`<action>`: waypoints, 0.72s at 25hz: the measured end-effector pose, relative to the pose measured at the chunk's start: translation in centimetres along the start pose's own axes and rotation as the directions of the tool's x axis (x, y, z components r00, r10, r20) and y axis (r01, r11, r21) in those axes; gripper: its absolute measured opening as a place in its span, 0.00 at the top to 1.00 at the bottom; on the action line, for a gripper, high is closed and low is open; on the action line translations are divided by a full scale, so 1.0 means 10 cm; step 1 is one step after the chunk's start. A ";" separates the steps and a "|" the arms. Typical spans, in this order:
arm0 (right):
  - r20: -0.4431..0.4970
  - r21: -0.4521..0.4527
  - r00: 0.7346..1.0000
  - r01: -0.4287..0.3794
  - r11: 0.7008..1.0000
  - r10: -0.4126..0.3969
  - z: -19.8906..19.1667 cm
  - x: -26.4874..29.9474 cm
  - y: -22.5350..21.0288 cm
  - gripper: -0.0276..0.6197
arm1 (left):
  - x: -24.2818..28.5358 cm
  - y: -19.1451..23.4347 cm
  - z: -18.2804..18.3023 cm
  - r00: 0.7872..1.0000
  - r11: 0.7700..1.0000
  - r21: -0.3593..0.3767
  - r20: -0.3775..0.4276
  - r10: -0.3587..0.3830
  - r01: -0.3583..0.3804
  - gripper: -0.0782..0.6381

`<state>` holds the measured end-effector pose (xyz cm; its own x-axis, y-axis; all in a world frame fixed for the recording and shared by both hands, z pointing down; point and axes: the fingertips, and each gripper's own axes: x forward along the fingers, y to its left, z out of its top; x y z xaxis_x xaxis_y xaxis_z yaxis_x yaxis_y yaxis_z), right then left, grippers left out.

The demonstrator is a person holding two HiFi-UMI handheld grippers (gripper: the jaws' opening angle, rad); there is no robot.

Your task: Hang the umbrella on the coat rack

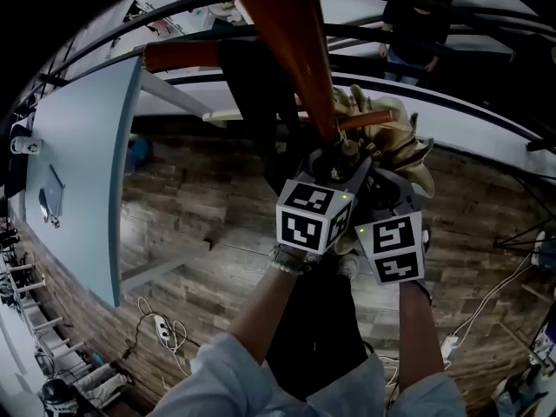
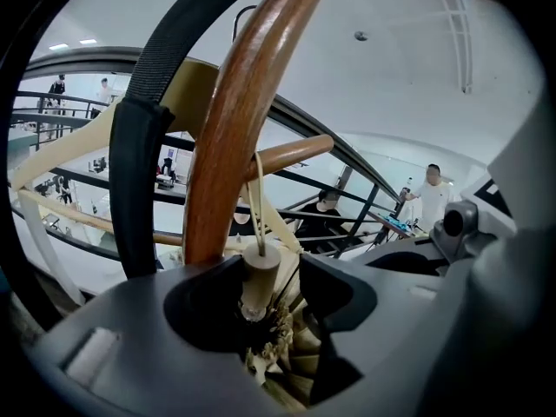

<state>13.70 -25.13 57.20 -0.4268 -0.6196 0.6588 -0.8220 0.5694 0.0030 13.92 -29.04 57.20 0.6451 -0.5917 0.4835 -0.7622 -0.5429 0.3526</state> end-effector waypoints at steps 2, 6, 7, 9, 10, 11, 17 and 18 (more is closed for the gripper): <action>0.002 -0.003 1.000 -0.002 1.000 0.002 0.02 -0.03 0.03 0.84 | -0.04 0.00 0.01 1.000 1.000 -0.002 -0.004 0.003 -0.003 0.63; 0.015 -0.011 1.000 -0.022 1.000 0.023 0.08 -0.11 0.09 0.84 | -0.15 0.00 0.07 1.000 0.999 0.036 0.004 0.024 -0.024 0.63; 0.018 -0.010 0.999 -0.026 1.000 0.026 0.09 -0.14 0.10 0.84 | -0.17 -0.03 0.08 1.000 0.998 0.053 0.007 0.024 -0.025 0.63; 0.026 -0.006 0.999 -0.027 1.000 0.027 0.11 -0.21 0.10 0.84 | -0.20 -0.09 0.12 1.000 0.997 0.075 0.017 0.018 -0.019 0.63; 0.033 -0.003 0.999 -0.026 1.000 0.026 0.13 -0.24 0.10 0.84 | -0.22 -0.11 0.15 1.000 0.997 0.079 0.023 0.015 -0.017 0.63; 0.041 -0.002 0.999 -0.026 1.000 0.026 0.16 -0.28 0.11 0.84 | -0.25 -0.13 0.18 0.999 0.997 0.081 0.031 0.013 -0.016 0.63; 0.090 0.000 0.996 -0.006 1.000 0.006 0.35 -0.60 0.20 0.85 | -0.61 -0.28 0.34 0.998 0.994 0.107 0.061 0.010 -0.016 0.63; 0.104 0.005 0.995 0.003 1.000 -0.003 0.39 -0.67 0.19 0.86 | -0.67 -0.31 0.38 0.998 0.994 0.111 0.065 0.004 -0.011 0.63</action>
<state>13.55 -22.03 49.89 -0.4609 -0.6740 0.5773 -0.8252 0.5648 0.0007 12.21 -25.66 49.85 0.6444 -0.6315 0.4313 -0.7586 -0.5991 0.2562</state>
